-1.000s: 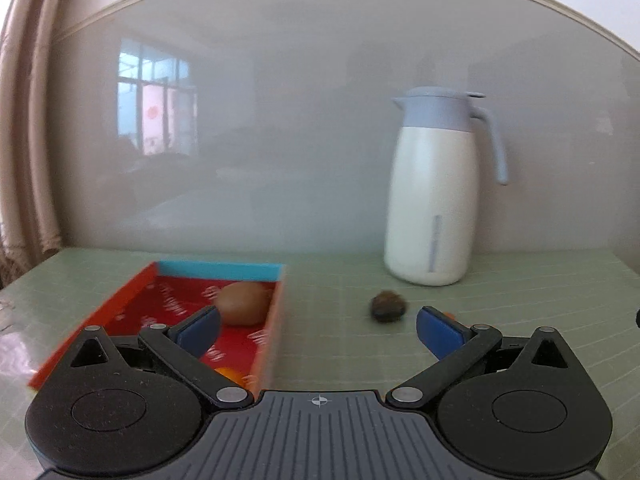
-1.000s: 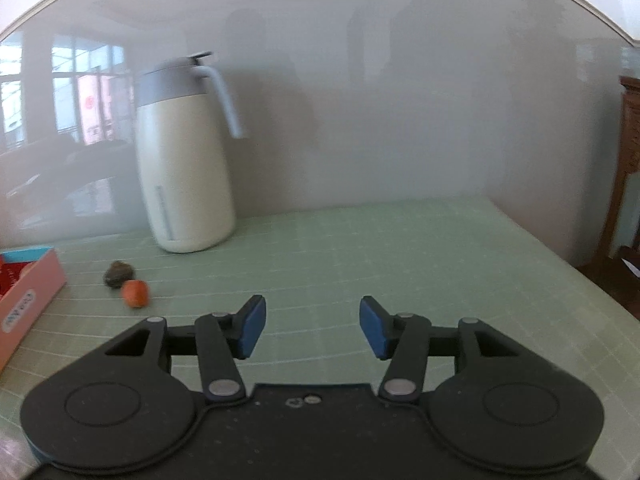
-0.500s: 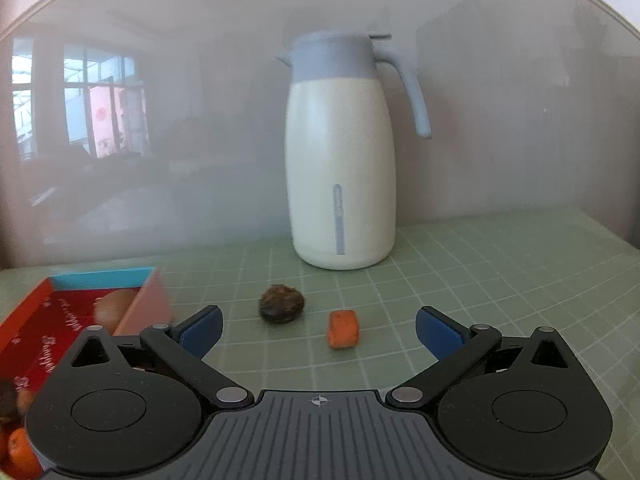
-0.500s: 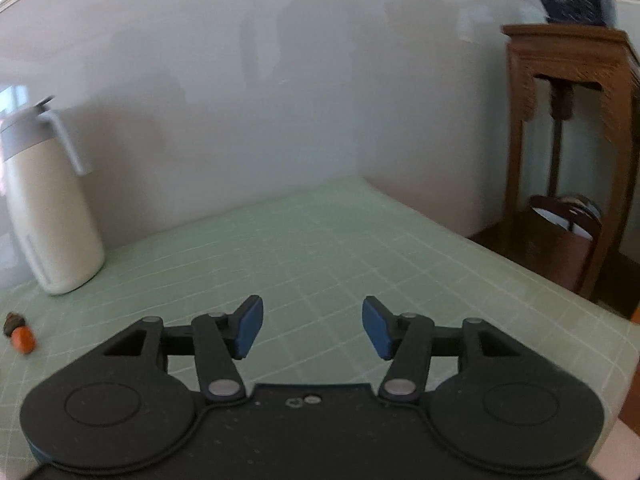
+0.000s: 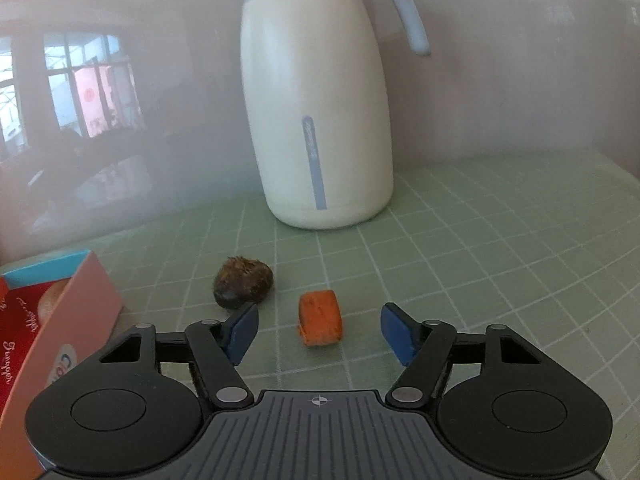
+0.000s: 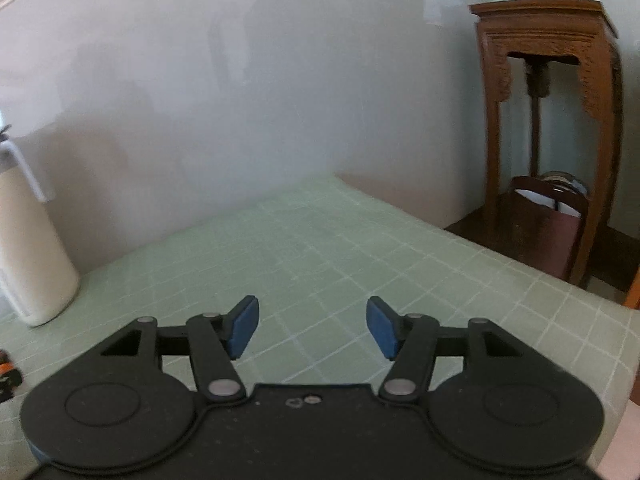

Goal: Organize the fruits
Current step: 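Move the left gripper to the other carrot chunk and grasp it, then carry the carrot chunk into the red box and open the left gripper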

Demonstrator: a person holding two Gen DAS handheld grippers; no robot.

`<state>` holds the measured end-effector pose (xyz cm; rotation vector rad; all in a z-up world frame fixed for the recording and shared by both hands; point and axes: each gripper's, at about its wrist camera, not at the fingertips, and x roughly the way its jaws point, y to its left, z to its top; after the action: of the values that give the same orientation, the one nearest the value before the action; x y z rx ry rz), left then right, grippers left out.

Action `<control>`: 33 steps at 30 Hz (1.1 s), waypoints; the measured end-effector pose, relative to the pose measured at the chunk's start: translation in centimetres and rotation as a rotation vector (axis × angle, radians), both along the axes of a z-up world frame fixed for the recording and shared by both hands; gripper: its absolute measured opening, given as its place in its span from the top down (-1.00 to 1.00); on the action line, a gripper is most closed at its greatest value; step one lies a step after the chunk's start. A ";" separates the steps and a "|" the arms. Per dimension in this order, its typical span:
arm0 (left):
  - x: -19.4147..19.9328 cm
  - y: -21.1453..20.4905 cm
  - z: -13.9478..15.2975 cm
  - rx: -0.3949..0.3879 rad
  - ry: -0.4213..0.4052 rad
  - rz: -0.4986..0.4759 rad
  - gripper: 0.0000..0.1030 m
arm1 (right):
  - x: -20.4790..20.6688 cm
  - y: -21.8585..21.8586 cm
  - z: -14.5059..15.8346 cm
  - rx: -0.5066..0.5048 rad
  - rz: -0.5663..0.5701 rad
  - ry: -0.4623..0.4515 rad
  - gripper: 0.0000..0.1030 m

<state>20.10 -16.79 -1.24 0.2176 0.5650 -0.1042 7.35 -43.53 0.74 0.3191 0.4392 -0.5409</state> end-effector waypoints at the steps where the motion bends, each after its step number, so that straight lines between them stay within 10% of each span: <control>1: -0.1 -0.1 0.1 -0.004 -0.004 -0.001 -0.21 | 0.0 -0.3 -0.1 -0.004 -0.017 0.008 -0.15; 5: 0.1 -0.3 -0.1 0.005 0.030 -0.006 0.57 | -0.2 -1.2 -0.6 -0.008 -0.057 0.031 -0.15; 33: -5.1 3.9 4.4 -0.024 -0.081 -0.010 0.56 | 1.1 1.9 0.5 0.017 0.013 0.018 -0.18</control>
<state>14.98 -12.90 3.17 0.2005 0.4823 -0.1116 8.44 -41.64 1.24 0.3276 0.4633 -0.5284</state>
